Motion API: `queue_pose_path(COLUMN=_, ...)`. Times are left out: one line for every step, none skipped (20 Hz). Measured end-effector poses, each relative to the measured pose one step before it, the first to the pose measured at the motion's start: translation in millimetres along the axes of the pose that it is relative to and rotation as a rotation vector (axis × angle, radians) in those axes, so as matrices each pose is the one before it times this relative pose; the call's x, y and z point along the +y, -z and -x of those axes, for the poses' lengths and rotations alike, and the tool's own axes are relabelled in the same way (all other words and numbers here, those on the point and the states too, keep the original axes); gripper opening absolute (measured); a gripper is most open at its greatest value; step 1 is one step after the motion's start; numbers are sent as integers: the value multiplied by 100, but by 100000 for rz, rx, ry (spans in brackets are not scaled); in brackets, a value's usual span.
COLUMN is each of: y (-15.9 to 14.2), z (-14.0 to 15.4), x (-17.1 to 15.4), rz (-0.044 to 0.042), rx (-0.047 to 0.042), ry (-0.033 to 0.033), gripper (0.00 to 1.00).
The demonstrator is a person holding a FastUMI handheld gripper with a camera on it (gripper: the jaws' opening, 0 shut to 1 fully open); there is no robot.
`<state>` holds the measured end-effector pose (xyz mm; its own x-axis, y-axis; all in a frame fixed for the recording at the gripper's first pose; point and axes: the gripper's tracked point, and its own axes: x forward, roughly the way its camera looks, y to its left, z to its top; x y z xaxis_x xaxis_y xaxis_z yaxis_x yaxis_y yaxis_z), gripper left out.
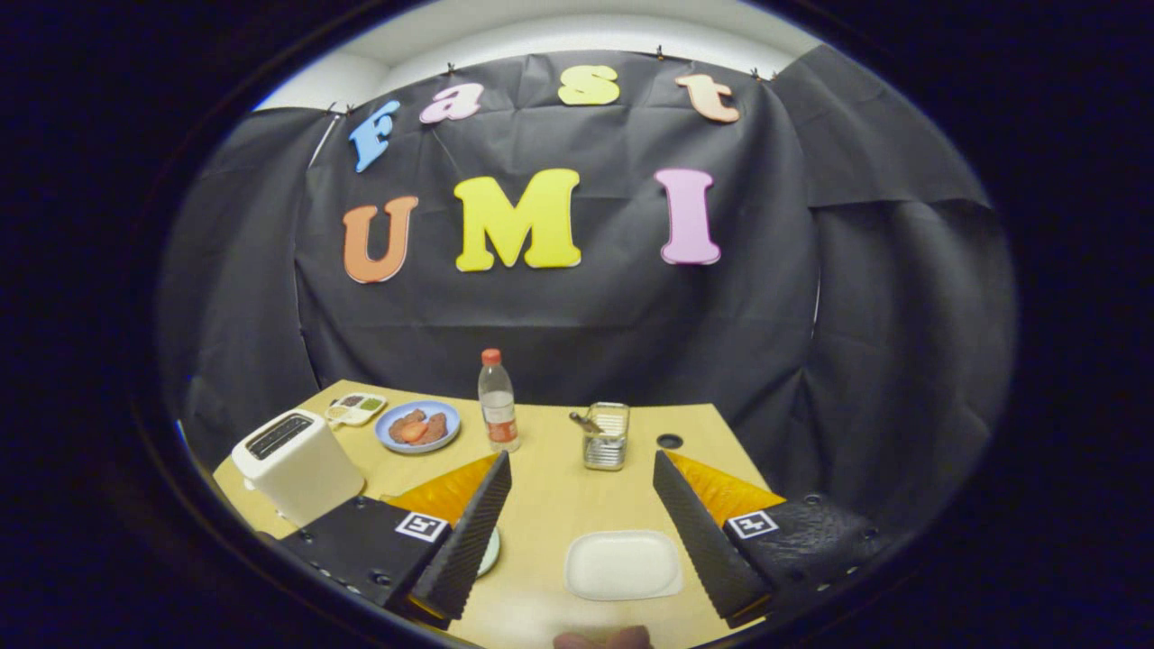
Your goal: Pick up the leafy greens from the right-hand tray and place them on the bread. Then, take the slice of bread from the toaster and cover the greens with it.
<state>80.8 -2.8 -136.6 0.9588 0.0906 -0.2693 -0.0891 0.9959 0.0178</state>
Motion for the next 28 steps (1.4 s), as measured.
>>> queue_pose_path(y=-1224, z=944, x=-645, rz=168, rx=-2121, ry=-503, gripper=96)
queue_pose_path(y=-1376, z=959, x=-765, rz=31, rx=-2072, ry=-148, gripper=96)
queue_pose_path(y=-1342, z=803, x=-654, rz=239, rx=-2452, ry=-31, gripper=96)
queue_pose_path(y=-1273, z=819, x=-613, rz=189, rx=-1922, ry=1, gripper=96)
queue_pose_path(y=-877, z=695, x=-386, rz=-637, rx=-1269, ry=-402, gripper=96)
queue_pose_path(y=-1057, z=843, x=-215, rz=-1273, rx=-1140, ry=-576, gripper=96)
queue_pose_path(y=-893, z=506, x=-309, rz=-1258, rx=-983, ry=-4, gripper=96)
queue_pose_path(y=-971, z=576, x=-290, rz=-905, rx=-1442, ry=348, gripper=96)
queue_pose_path(y=-713, z=523, x=-161, rz=-727, rx=-1144, ry=371, gripper=96)
queue_pose_path(y=-623, z=524, x=-89, rz=47, rx=-1227, ry=491, gripper=96)
queue_pose_path(y=-546, z=605, x=78, rz=-409, rx=-1563, ry=603, gripper=96)
queue_pose_path(y=-377, z=451, x=343, rz=-533, rx=-673, ry=339, gripper=96)
queue_pose_path(y=193, z=560, x=391, rz=-52, rx=361, ry=292, gripper=96)
queue_pose_path(y=24, z=446, x=404, rz=-343, rx=480, ry=186, gripper=96)
queue_pose_path(y=-165, z=411, x=345, rz=-677, rx=-372, ry=463, gripper=96)
queue_pose_path(y=-219, z=217, x=318, rz=-996, rx=-360, ry=748, gripper=96)
queue_pose_path(y=135, z=238, x=313, rz=-299, rx=155, ry=488, gripper=96)
queue_pose_path(y=-134, z=43, x=330, rz=270, rx=-370, ry=612, gripper=96)
queue_pose_path(y=-209, z=142, x=183, rz=522, rx=-729, ry=497, gripper=96)
queue_pose_path(y=-439, z=175, x=417, rz=242, rx=-1177, ry=223, gripper=96)
queue_pose_path(y=-196, z=80, x=287, rz=216, rx=-669, ry=559, gripper=96)
queue_pose_path(y=-92, z=114, x=360, rz=166, rx=-257, ry=29, gripper=96)
queue_pose_path(y=88, z=-208, x=373, rz=173, rx=122, ry=-270, gripper=96)
queue_pose_path(y=59, z=-73, x=433, rz=-38, rx=228, ry=-165, gripper=96)
queue_pose_path(y=114, z=-59, x=390, rz=-245, rx=140, ry=-252, gripper=96)
queue_pose_path(y=26, z=-26, x=348, rz=-99, rx=149, ry=21, gripper=96)
queue_pose_path(y=61, z=-71, x=399, rz=-44, rx=121, ry=-176, gripper=96)
queue_pose_path(y=-26, z=-89, x=467, rz=-2, rx=68, ry=-370, gripper=96)
